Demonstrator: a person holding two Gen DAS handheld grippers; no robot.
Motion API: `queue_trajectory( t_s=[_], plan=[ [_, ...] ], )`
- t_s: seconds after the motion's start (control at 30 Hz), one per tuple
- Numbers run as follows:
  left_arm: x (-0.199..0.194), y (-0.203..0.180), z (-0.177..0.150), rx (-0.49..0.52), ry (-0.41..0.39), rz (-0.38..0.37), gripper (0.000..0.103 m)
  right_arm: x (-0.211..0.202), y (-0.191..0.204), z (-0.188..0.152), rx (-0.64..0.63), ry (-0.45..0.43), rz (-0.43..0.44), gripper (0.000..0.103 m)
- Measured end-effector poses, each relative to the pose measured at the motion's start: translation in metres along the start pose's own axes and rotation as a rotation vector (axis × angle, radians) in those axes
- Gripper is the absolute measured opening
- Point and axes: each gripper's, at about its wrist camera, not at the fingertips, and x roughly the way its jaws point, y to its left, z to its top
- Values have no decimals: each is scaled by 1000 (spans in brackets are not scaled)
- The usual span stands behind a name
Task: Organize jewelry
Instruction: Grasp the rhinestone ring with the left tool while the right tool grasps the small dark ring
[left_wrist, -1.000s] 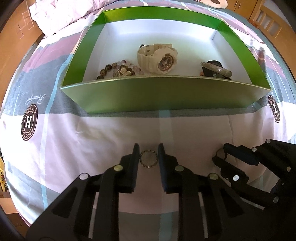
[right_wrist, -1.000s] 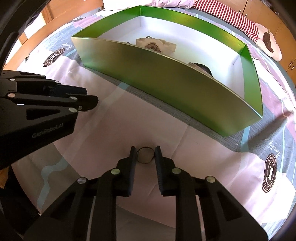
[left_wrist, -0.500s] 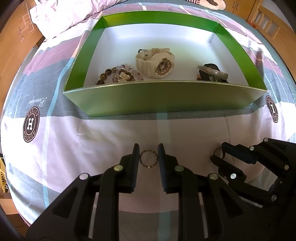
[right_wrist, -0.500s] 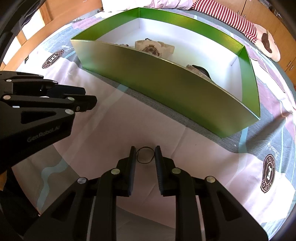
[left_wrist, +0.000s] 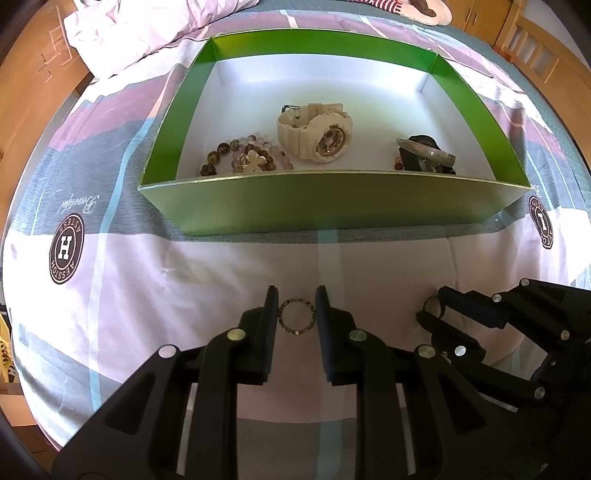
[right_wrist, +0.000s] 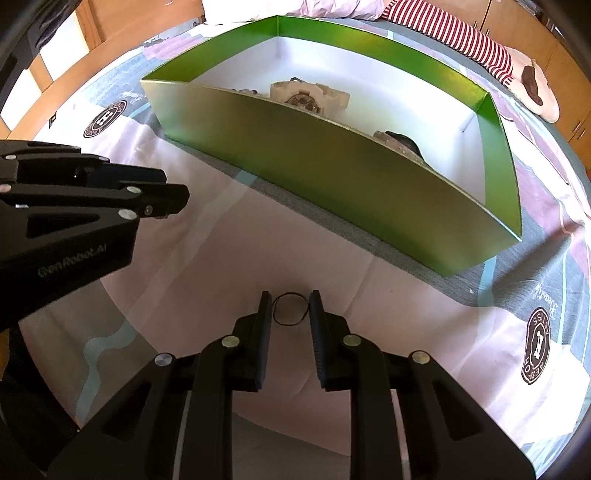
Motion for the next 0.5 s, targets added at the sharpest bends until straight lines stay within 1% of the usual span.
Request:
queue_trajectory(
  t_s=[0.23, 0.5],
  plan=[
    [-7, -1, 0, 4, -21, -8, 21, -4, -2, 0, 7, -16, 1, 21],
    [-9, -2, -1, 9, -30, -9, 21, -2, 1, -1, 1, -6, -4, 21]
  ],
)
